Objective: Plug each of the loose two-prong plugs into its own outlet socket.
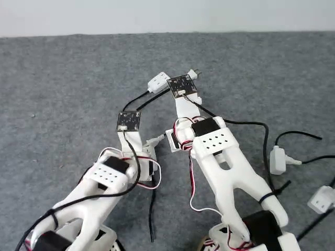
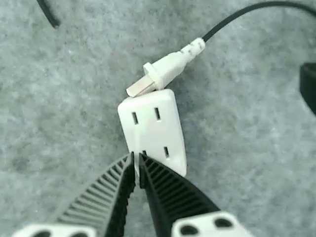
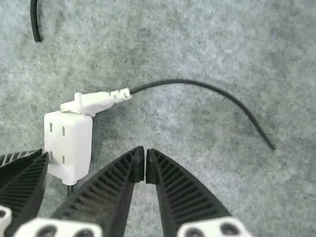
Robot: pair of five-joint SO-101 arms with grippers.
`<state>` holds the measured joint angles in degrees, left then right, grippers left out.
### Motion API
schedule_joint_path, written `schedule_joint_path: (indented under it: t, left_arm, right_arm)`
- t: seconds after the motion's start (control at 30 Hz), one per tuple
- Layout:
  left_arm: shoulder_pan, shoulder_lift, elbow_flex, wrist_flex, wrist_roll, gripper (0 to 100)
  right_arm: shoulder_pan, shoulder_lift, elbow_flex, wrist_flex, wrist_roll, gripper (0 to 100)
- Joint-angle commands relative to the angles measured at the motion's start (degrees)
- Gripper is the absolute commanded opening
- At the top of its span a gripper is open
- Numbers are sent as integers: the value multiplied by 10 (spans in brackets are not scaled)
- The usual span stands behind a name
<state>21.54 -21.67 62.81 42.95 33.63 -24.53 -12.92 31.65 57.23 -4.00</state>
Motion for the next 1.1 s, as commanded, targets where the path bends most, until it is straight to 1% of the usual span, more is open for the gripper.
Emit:
schedule_joint_path:
  t: [0.0, 0.1, 0.17, 0.37, 0.43, 0.53, 0.6, 0.67, 0.77, 0.83, 0.9, 1.07]
  left_arm:
    - [6, 44, -44, -16, 5, 13]
    - [4, 39, -58, -13, 4, 13]
    - [4, 14, -60, 3, 4, 13]
    - [6, -128, -34, 34, 4, 24]
    - [8, -168, -12, 34, -10, 81]
    - [11, -201, 20, 34, -12, 236]
    - [27, -202, 36, 34, 18, 315]
    - [45, -202, 44, 33, 55, 337]
    - [47, -193, 53, -1, 69, 337]
    - [47, -162, 52, -14, 70, 337]
    - [46, -111, 31, -13, 70, 337]
    - [1, 56, -63, -11, 67, 337]
  right_arm:
    - [7, -29, -6, -9, 7, 8]
    - [7, -29, -6, -9, 8, 8]
    - [7, -29, -6, -9, 8, 8]
    - [7, -29, -6, -12, 17, 8]
    - [7, -29, -6, -12, 30, 8]
    - [7, -29, -6, -12, 29, 8]
    - [7, -29, -6, -11, 28, 8]
    - [7, -29, -6, -11, 28, 8]
    - [7, -29, -6, -10, 29, 8]
    - [7, -29, -6, -10, 29, 8]
    - [7, -29, -6, -10, 29, 8]
    - [7, -29, -6, -9, 30, 8]
